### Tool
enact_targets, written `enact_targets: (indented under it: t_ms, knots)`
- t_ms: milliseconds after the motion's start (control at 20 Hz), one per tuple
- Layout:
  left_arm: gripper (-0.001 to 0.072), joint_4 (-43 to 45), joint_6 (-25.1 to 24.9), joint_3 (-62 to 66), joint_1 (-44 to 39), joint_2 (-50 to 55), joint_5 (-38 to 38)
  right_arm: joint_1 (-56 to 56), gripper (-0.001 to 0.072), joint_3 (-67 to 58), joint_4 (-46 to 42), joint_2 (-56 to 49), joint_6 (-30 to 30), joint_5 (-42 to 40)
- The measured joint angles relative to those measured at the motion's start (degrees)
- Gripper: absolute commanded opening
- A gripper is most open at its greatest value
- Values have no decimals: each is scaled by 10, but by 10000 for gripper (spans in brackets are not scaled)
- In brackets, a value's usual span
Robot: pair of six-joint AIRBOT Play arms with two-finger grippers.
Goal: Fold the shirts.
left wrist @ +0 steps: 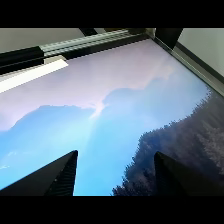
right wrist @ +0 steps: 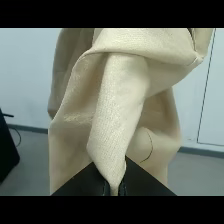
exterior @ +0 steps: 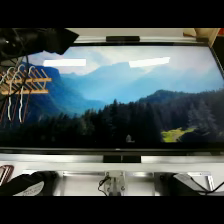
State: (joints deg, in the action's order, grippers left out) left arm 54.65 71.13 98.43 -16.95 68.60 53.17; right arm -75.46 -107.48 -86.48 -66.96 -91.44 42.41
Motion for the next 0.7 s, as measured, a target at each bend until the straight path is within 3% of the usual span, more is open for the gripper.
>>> enact_targets:
  t_ms: [700]
  knots:
    - [574, 0, 2, 0, 0, 0, 50, -131, 55, 0, 106, -35, 36, -51]
